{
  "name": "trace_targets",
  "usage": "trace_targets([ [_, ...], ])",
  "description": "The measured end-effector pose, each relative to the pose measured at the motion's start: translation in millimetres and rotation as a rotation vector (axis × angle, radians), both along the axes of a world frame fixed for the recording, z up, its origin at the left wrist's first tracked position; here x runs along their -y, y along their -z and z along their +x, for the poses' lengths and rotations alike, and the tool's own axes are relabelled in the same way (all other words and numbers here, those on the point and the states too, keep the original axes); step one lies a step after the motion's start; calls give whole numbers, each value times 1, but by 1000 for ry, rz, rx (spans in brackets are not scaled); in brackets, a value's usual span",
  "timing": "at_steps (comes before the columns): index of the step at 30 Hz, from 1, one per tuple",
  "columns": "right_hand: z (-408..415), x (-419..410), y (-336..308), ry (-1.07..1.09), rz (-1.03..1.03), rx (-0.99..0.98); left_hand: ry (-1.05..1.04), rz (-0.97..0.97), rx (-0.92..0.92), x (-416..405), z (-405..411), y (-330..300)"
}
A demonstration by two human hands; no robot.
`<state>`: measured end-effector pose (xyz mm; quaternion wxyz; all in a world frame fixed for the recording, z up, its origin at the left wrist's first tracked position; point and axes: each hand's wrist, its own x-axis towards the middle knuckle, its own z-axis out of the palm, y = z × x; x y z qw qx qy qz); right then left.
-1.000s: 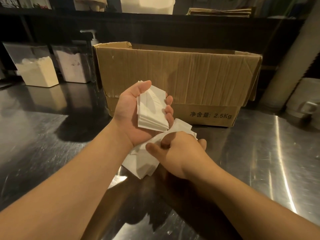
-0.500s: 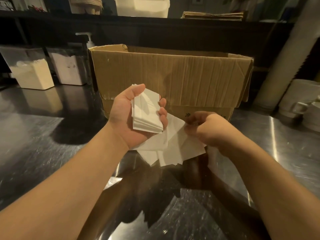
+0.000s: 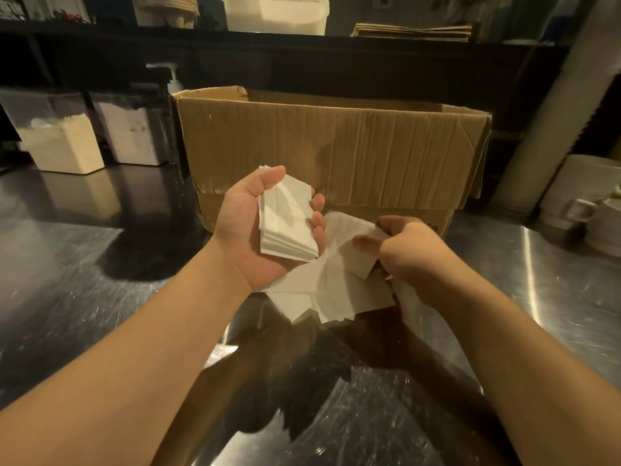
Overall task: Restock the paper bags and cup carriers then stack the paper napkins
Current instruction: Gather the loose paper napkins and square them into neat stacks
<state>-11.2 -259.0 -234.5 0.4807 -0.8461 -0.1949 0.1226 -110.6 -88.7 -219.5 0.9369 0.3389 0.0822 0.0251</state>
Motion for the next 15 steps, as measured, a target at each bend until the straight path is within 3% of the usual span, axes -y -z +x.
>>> trace_targets([
  [4, 11, 15, -11, -151, 341, -258, 3, -5, 14, 1, -1, 0],
  [6, 16, 20, -13, -224, 351, -378, 4, -15, 19, 1, -1, 0],
  [8, 18, 20, -11, -224, 155, -323, -4, -11, 13, 0, -1, 0],
  [12, 17, 12, -6, -154, -426, 20, -5, 2, 0, 0, 0, 1],
  [15, 19, 10, -3, -154, -474, 91, 3, 2, -6, 0, 0, 2],
])
